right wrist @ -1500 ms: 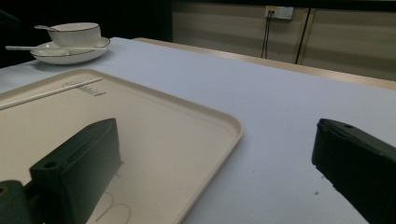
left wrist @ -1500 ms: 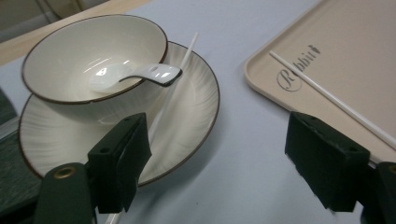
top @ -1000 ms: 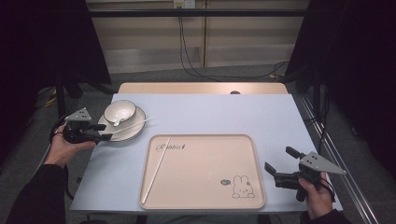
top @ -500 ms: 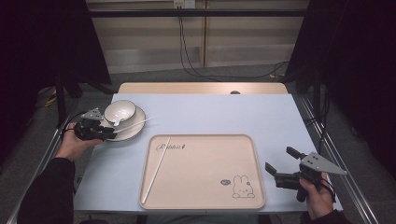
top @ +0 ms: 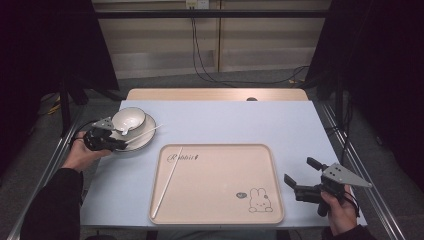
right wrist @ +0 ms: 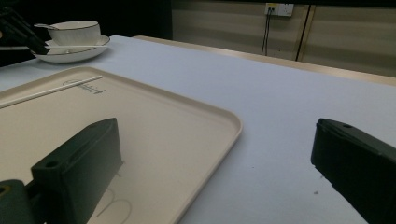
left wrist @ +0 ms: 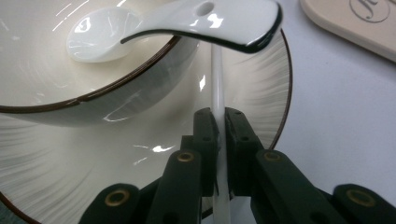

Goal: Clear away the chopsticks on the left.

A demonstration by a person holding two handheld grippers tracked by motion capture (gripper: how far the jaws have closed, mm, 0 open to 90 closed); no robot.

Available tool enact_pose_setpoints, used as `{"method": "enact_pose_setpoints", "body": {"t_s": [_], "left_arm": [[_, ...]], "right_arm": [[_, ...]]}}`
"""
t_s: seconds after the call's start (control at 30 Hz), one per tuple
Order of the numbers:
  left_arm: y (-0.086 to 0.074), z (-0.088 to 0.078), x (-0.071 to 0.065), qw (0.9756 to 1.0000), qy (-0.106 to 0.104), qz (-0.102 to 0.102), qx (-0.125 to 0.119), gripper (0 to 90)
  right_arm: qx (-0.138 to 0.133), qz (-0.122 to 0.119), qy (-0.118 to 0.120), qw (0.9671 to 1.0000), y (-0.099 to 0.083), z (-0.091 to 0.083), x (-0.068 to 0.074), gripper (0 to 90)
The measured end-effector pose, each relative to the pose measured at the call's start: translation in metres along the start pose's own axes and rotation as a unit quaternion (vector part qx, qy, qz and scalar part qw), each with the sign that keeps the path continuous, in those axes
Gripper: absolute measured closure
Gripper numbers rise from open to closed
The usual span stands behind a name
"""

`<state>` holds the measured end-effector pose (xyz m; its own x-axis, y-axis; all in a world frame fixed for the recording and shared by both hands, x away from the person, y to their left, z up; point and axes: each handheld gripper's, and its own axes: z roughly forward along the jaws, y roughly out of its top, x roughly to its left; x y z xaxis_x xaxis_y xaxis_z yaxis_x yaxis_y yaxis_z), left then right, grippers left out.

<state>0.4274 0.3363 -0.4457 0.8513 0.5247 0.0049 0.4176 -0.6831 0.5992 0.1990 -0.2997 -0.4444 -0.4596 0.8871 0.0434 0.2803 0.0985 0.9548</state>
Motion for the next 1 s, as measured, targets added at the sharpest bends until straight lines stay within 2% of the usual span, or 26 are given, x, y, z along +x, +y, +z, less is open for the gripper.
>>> {"method": "enact_pose_setpoints", "body": {"t_s": [0.1,0.17,0.27,0.3,0.4,0.53,0.63,0.73,0.9,1.0], "left_arm": [[-0.001,-0.003,-0.001,1.0,-0.001,-0.009,-0.004,84.7],[-0.002,-0.006,-0.004,0.9997,0.003,-0.019,-0.016,84.7],[-0.002,-0.012,-0.009,0.9994,0.001,-0.025,-0.024,84.8],[-0.002,-0.014,-0.01,0.9995,0.005,-0.021,-0.023,84.8],[-0.004,-0.023,-0.013,0.9988,0.007,-0.036,-0.034,84.8],[-0.006,-0.031,-0.021,0.9977,-0.001,-0.047,-0.048,84.8],[-0.009,-0.037,-0.027,0.9956,0.0,-0.065,-0.068,84.9],[-0.011,-0.043,-0.032,0.9936,0.0,-0.082,-0.078,84.8],[-0.011,-0.059,-0.05,0.9898,0.009,-0.105,-0.096,84.8],[-0.014,-0.068,-0.058,0.9863,0.008,-0.127,-0.106,84.9]], "right_arm": [[0.0,0.0,0.001,1.0,0.0,0.0,0.0,1.2],[0.0,0.0,0.002,1.0,0.0,0.0,0.0,1.2],[-0.001,-0.001,0.0,1.0,0.0,0.0,0.0,1.2],[-0.001,0.0,0.001,1.0,0.0,0.0,0.0,1.2],[-0.001,-0.001,0.001,1.0,0.0,0.0,0.001,1.2],[-0.002,0.001,0.001,1.0,0.001,0.0,0.001,1.2],[-0.003,0.001,0.0,1.0,0.001,0.0,0.001,1.3],[-0.005,0.0,0.0,1.0,0.001,0.0,0.001,1.2],[-0.008,-0.001,0.0,1.0,0.001,-0.001,0.001,1.2],[-0.006,-0.005,0.002,1.0,0.001,-0.001,0.001,1.2]]}}
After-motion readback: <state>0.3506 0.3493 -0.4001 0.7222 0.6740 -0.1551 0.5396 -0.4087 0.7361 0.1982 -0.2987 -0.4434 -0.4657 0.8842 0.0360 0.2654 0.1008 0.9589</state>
